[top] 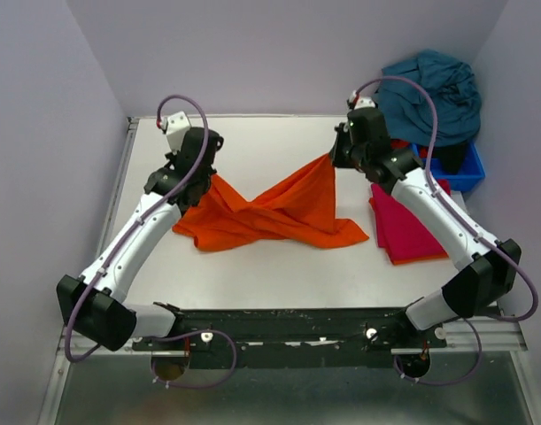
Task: Fold and stack the t-shirts
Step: Flatten out the tshirt
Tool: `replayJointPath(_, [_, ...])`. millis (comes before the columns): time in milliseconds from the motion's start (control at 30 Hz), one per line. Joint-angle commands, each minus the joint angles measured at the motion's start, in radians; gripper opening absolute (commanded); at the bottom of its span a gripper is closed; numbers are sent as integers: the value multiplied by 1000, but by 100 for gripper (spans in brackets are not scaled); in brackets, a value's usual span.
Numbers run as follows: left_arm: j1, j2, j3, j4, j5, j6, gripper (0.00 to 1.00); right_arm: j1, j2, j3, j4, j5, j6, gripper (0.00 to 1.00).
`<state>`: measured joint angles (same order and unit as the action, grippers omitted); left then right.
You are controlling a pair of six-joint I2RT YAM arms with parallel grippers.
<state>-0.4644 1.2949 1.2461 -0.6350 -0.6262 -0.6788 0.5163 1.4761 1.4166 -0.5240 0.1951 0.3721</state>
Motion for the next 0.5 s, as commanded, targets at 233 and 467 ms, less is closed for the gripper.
replayJointPath(233, [90, -24, 593, -117, -135, 252, 0, -59, -17, 507, -241, -45, -101, 1])
replayJointPath(467, [90, -333, 530, 25, -81, 360, 0, -59, -272, 410, -246, -149, -88, 1])
